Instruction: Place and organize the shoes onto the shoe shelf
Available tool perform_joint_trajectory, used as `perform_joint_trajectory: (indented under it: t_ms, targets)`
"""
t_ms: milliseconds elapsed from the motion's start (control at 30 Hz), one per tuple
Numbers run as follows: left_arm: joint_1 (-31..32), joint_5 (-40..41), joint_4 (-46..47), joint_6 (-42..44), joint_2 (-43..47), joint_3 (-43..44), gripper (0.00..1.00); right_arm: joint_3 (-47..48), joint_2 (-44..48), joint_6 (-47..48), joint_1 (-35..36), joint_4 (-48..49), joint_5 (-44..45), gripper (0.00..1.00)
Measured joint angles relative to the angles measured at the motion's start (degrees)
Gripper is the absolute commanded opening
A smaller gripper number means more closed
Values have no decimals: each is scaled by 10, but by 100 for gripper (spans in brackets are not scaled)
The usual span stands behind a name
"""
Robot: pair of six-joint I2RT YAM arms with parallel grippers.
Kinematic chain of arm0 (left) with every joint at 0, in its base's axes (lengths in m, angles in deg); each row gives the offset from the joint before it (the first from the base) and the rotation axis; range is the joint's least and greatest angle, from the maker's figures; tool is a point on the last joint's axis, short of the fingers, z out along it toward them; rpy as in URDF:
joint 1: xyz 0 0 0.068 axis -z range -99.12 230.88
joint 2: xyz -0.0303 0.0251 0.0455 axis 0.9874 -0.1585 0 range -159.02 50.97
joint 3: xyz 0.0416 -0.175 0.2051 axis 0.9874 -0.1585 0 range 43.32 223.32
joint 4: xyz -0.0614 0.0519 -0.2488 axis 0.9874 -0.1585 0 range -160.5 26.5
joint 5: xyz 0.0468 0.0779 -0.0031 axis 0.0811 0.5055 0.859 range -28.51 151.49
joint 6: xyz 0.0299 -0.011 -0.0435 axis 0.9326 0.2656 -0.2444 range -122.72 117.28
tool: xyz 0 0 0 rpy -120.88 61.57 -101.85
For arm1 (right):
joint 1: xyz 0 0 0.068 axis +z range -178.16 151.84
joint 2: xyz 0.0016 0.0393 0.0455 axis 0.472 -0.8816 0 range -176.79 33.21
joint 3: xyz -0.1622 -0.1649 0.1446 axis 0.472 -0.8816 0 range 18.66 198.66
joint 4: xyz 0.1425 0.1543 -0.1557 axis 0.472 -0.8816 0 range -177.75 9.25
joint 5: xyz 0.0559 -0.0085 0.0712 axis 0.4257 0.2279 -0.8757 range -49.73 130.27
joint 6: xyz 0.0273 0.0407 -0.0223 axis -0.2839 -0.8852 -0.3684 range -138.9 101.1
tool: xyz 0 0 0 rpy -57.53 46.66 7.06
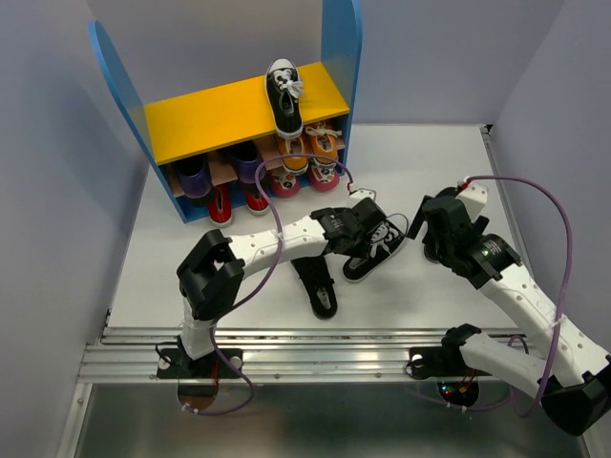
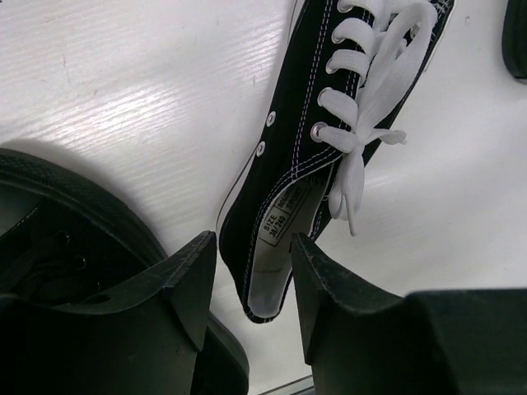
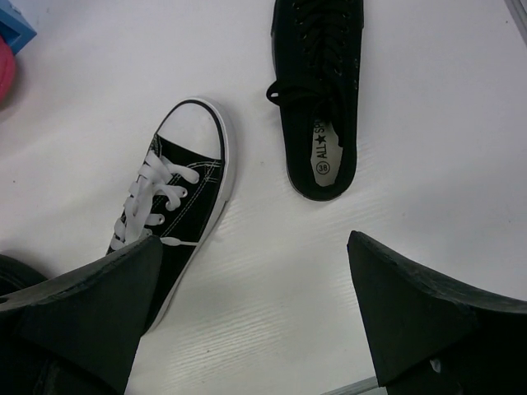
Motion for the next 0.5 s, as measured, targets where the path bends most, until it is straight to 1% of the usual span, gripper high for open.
perform_joint_trajectory:
  t_ms: [300,433,500]
  targets:
    - [0,-11,0,25,-45,11,52,0,0,-2,0,-7,2,100]
    - [0,-11,0,29,-70,11,43,0,0,-2,0,-7,2,100]
    - [0,-9,0,30,-85,16,33,0,1,-2,0,-7,2,100]
